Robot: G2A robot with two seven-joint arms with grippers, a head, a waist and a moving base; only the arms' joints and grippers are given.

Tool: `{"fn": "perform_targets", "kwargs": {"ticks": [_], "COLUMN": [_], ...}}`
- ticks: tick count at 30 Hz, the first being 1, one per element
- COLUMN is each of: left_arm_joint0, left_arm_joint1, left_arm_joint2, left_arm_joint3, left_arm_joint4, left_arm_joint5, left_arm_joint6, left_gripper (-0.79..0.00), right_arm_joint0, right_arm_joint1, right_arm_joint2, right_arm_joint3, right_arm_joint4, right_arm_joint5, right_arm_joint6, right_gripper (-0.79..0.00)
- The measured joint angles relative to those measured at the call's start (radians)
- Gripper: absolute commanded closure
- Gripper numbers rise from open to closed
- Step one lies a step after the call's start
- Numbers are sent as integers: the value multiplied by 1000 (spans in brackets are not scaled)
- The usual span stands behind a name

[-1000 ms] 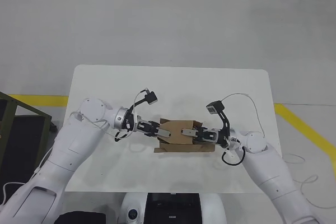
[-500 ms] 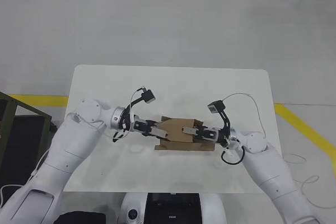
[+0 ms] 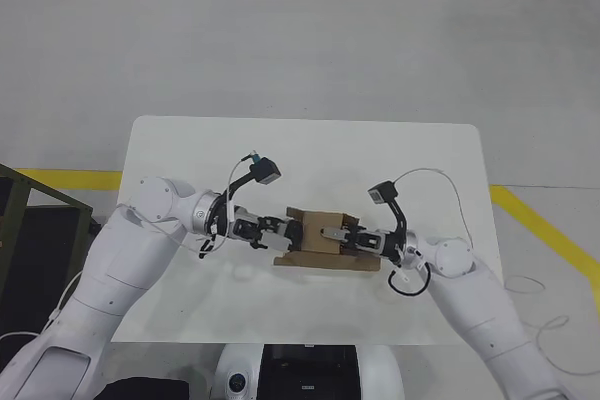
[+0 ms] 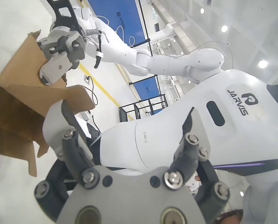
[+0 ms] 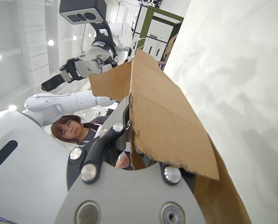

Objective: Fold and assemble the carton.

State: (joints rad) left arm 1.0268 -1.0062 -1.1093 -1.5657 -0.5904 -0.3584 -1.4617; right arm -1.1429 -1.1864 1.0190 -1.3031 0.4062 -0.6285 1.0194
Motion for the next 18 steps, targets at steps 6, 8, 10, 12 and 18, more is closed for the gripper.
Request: {"fn": "perform_targets", "kwargs": {"ticks": [6,8,10,12,18], "left_arm_joint0": [-26,-35,-40,-43,-46], "left_arm_joint1": [-6,-8,-10,-12,-16], "left_arm_joint2": [44,57,67,75,92], "left_arm_joint3": [7,14,19,19,12], "left_arm_joint4": [22,47,72,93,111], "left_arm_joint5": [-8,-16,-24,-26,-32], "left_arm_joint6": [8,16,27,40,59], "left_gripper": [-785,-785,-785,-785,-785], "right_arm_joint0": [-17,-27,-39,-50,-73], "right_arm_joint1": [0,1,3,6,12], "right_arm_joint2": [-11,-12,-10,-6,5], "right_arm_joint3": [-35,-53,-72,-87,-123], "right_arm_joint4": [-21,-28,-30,-36,-33], "right_arm_joint5": [12,8,2,3,12], "right_arm_joint6": [-18,-23,-22,-24,-26], "right_gripper": [0,0,0,0,0]}}
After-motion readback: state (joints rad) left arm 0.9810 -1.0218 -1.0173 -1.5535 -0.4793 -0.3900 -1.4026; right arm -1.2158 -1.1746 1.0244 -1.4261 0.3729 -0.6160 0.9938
